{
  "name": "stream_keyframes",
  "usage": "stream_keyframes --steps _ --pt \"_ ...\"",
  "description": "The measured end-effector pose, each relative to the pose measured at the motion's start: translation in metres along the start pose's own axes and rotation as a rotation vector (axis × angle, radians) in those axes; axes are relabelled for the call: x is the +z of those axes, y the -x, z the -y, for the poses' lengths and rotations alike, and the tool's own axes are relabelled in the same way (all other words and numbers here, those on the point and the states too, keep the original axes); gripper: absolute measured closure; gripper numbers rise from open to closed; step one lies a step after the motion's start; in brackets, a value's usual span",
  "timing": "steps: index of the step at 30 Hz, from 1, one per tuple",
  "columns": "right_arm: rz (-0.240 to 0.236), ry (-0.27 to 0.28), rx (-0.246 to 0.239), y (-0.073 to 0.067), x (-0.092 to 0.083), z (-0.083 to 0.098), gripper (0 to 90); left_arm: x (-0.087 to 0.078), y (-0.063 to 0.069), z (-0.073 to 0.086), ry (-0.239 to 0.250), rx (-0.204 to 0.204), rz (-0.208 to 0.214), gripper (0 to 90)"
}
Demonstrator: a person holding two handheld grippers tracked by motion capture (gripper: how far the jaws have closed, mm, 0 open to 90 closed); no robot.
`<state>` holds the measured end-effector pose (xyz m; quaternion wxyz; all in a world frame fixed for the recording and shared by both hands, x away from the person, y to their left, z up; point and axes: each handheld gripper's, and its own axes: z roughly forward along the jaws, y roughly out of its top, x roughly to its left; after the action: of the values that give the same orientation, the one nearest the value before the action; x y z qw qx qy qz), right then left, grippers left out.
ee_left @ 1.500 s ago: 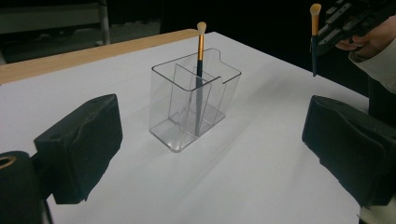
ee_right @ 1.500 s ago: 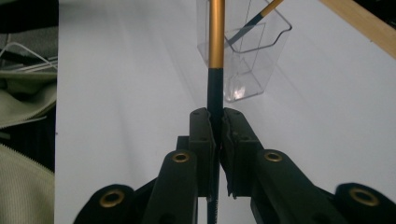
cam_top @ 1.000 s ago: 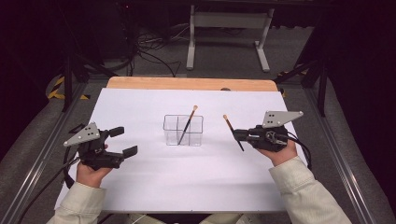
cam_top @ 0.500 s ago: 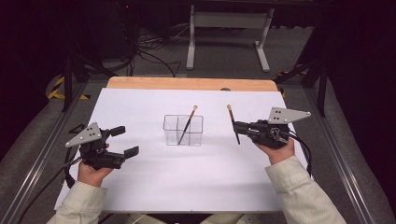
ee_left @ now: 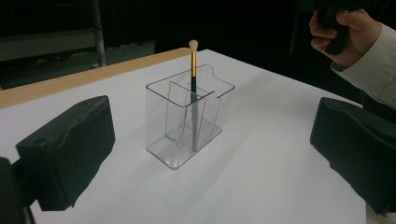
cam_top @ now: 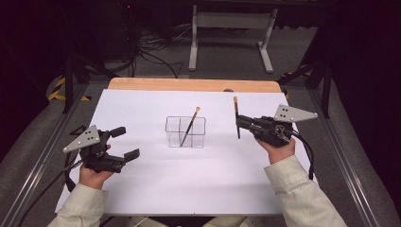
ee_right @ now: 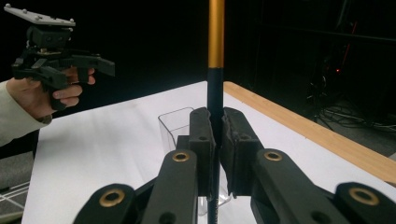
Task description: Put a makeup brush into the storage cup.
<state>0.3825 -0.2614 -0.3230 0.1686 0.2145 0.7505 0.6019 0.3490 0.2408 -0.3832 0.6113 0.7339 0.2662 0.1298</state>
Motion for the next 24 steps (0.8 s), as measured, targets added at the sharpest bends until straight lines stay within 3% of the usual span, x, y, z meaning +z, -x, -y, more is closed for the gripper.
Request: stream_keyframes --steps 13,24 --pt "0.016 0.054 0.013 0.002 0.008 -0.001 83.2 -0.001 -0.002 0.003 0.022 -0.009 0.01 0.0" --pt "0.004 0.069 0.028 0.0 0.033 -0.004 83.1 -0.003 -0.003 0.004 0.029 -0.016 0.009 0.1"
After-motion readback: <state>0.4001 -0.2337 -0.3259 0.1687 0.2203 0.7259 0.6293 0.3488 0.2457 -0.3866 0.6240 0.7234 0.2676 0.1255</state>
